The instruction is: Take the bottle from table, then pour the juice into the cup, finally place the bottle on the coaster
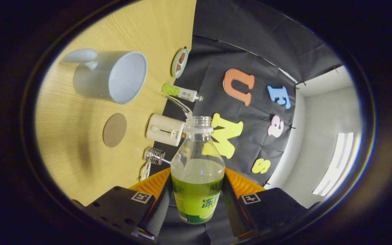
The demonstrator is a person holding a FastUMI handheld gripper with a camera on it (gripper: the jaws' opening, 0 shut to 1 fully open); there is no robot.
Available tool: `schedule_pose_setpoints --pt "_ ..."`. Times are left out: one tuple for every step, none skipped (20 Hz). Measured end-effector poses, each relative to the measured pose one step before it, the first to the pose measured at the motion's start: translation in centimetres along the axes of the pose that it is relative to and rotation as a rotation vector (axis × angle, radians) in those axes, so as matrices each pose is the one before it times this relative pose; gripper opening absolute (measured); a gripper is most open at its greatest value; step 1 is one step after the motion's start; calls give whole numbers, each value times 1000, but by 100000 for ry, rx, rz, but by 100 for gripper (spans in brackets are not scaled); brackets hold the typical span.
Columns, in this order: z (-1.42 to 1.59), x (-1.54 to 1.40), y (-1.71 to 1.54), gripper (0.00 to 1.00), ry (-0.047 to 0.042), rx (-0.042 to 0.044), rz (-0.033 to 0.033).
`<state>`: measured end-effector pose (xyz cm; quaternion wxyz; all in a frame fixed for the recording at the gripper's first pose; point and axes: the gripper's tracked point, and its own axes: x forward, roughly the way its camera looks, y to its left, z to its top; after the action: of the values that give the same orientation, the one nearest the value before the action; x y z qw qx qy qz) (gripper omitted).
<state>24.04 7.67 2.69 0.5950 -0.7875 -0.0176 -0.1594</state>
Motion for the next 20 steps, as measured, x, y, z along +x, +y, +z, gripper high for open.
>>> schedule_pose_setpoints --pt "-105 -26 -73 80 131 -1028 -300" --pt "-125 26 -361 80 -30 -507 -477" --pt "22 22 -271 80 -569 572 -939" --pt "-63 81 84 80 269 245 503" --pt "-213 82 16 80 247 -678 79" --pt "-15 134 -279 80 276 -1711 -704" --pt "-76 0 -114 80 43 -1602 -614" --pt "8 61 -206 80 -160 -1111 -279" --pt "-16 -14 -98 80 -32 -639 164" --pt "138 101 -18 80 -39 -394 -9" --pt "-176 -5 51 80 380 -1001 140" --pt "-114 -15 -219 80 98 -952 -375" --pt "31 -76 -151 80 -220 -864 -83" --pt "25 115 -156 80 -258 -486 -327" --pt "-38 -43 -80 80 12 -727 -14" --pt "-48 11 -298 80 -1 -581 -603" --pt "-27 -185 -144 80 -38 -431 -233" --pt "-27 60 -67 80 -132 -615 -150" --pt "151 37 -67 80 -212 -1140 -302" --pt "-96 -27 -146 80 154 -1243 -456"
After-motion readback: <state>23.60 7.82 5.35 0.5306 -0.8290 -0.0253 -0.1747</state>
